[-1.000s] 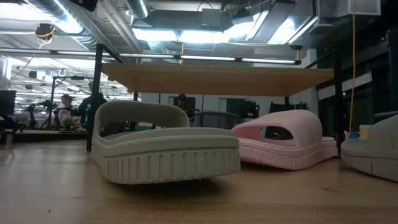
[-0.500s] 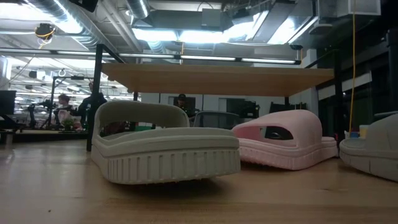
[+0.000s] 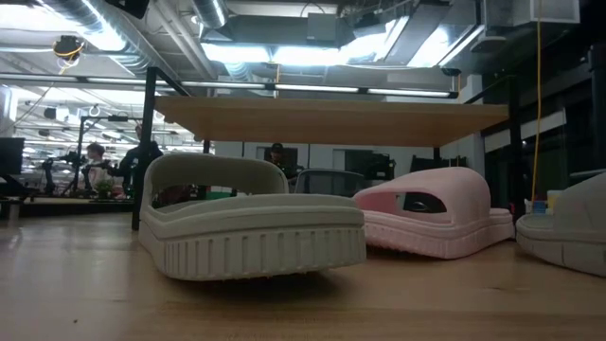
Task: Pick and place slides into the shelf
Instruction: Put the right gray slide on the shelf
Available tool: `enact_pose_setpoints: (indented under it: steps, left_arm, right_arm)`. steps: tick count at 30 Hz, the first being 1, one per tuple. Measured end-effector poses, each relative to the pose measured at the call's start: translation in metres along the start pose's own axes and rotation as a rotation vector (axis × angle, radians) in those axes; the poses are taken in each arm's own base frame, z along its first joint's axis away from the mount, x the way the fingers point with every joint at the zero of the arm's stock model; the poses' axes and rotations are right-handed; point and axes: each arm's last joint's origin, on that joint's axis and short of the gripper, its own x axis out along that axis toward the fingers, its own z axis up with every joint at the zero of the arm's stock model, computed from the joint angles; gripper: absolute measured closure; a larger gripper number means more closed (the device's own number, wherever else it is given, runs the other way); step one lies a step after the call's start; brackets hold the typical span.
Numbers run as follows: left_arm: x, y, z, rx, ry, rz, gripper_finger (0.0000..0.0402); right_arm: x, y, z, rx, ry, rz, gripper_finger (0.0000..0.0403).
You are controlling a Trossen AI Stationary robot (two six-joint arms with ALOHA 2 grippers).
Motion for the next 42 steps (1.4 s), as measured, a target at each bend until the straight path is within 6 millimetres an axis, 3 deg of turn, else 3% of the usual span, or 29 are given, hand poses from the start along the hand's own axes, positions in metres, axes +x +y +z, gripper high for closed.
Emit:
enact_pose_setpoints:
  steps: [13,23,33,38,42]
  left_arm:
    - [0.0,0.0,0.0,0.0,0.0,0.0,0.0401]
    - [0.0,0.0,0.0,-0.004,0.0,0.0,0.0401]
    - [0.0,0.0,0.0,-0.028,0.001,0.0,0.0401]
    - [0.0,0.0,0.0,-0.029,0.001,0.0,0.0401]
    - [0.0,0.0,0.0,-0.042,0.001,0.0,0.0401]
  right_arm:
    - [-0.008,0.0,0.002,0.002,0.003,0.006,0.0391]
    - [-0.059,-0.013,0.013,0.001,-0.037,0.013,0.0391]
    - [-0.125,-0.027,0.031,-0.095,-0.309,0.132,0.0391]
    - [-0.142,-0.035,0.036,-0.181,-0.439,0.086,0.0391]
    - [-0.142,-0.041,0.044,-0.244,-0.504,-0.003,0.0391]
